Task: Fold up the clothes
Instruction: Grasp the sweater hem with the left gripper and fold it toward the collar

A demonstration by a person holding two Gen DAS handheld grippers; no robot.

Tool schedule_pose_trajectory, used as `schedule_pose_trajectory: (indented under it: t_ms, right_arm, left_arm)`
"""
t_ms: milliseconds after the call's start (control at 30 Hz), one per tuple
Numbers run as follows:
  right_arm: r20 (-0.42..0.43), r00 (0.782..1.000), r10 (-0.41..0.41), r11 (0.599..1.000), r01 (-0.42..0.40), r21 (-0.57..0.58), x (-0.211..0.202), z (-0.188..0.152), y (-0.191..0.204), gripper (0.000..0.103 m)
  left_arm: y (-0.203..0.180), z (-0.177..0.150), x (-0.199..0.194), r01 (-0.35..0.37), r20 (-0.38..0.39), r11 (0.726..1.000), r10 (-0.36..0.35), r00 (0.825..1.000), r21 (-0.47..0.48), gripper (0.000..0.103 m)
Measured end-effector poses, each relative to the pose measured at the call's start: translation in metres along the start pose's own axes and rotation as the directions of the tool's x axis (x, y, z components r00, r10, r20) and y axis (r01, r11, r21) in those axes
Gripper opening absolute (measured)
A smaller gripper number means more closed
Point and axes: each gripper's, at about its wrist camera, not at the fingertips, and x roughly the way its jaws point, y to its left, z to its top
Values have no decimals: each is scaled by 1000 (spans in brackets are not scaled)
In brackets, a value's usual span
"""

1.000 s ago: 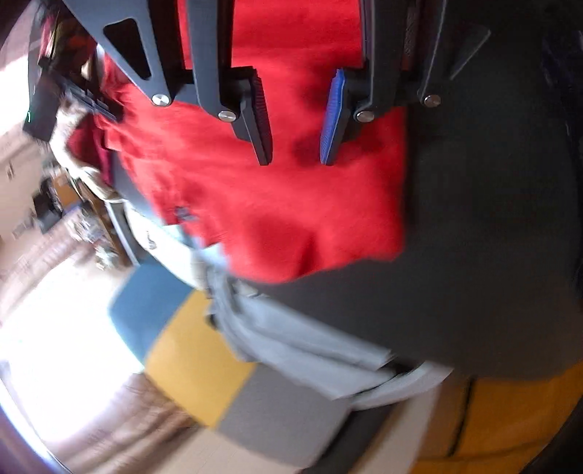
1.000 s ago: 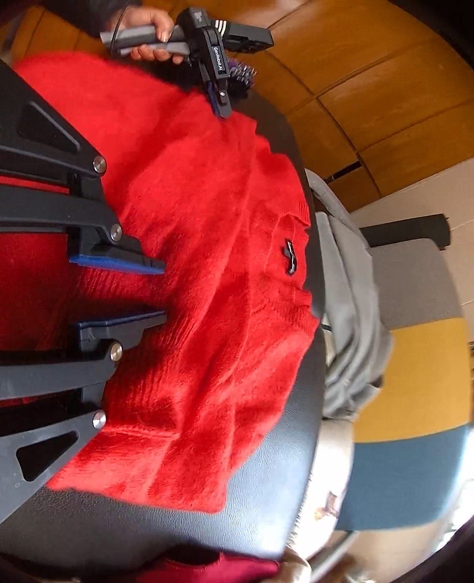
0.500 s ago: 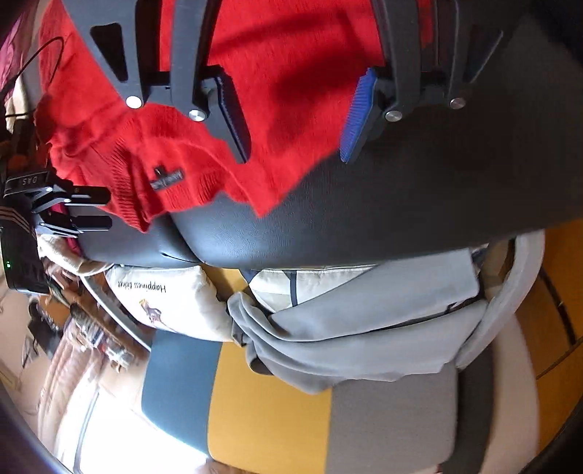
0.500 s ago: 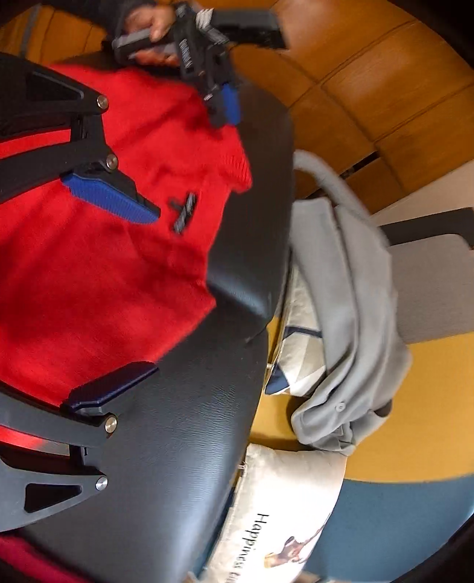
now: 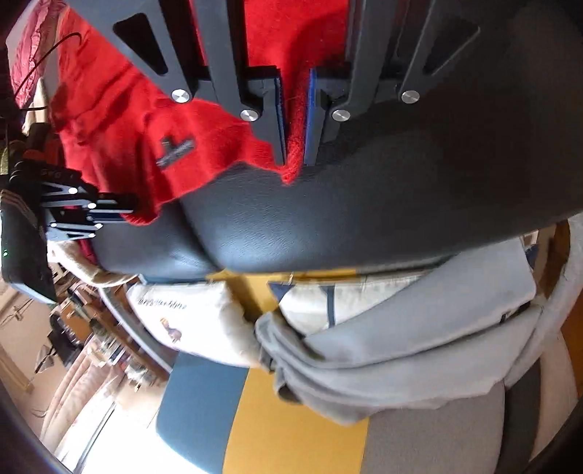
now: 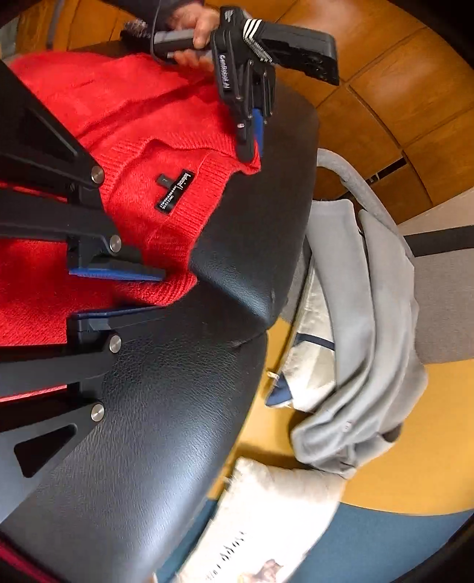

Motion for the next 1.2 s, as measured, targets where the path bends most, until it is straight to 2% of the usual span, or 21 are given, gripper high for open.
schedule_pose_trajectory:
  t_ms: [167, 233, 400, 533, 667, 733, 800, 867, 933, 967, 1100, 1167, 1200]
  right_arm:
    - [108, 994, -4, 1000, 6, -14, -38, -9, 15, 13]
    - [147, 989, -1, 1000, 4, -17, -54, -18, 21, 13]
    - [228, 974, -4, 1000, 10, -26, -83, -54, 40, 13]
    - [256, 967, -8, 1000, 11, -9, -90, -92, 51, 13]
    - [233, 972, -18, 1000, 14, 21, -79, -120, 53, 13]
    - [223, 974, -31, 999, 23, 37, -71, -130, 53, 18]
    - [225, 974, -35, 998, 23, 57, -66, -139, 53, 19]
    - [235, 972, -20, 996, 0, 84, -68, -145, 52, 29]
    - [246, 969, -12, 994, -15, 106, -73, -150, 55, 76]
    - [253, 967, -17, 994, -12, 111, -76, -152, 58, 83]
    - [279, 960, -25, 994, -7, 111, -90, -164, 74, 87]
    - [303, 952, -50, 993, 16, 114, -98, -167, 84, 91]
    - [327, 943, -59, 993, 22, 115, -102, -166, 89, 98]
  left_arm:
    - [-12, -18, -53, 37, 144, 999, -34, 989, -18, 7]
    - [-16, -30, -70, 55, 182, 998, -49, 982, -25, 7]
    - [-26, -72, -97, 49, 253, 998, -35, 967, -48, 7]
    - [-27, -107, -103, 60, 265, 995, -37, 964, -82, 8]
    - [-29, -137, -93, 41, 229, 994, -16, 973, -103, 9]
    - [-32, -151, -86, 21, 207, 994, 2, 978, -109, 12]
    - [-35, -162, -81, 8, 193, 993, 15, 981, -115, 19]
    - [-38, -173, -82, 1, 209, 991, 27, 977, -131, 22]
    - [-40, -183, -81, -11, 245, 989, 48, 968, -148, 27]
    - [-41, -189, -80, -19, 264, 988, 59, 963, -153, 27]
    - [-40, -195, -77, -13, 296, 981, 71, 953, -194, 30]
    - [-39, -199, -77, 5, 305, 977, 62, 950, -213, 30]
    - [-37, -199, -77, 17, 310, 975, 53, 949, -221, 30]
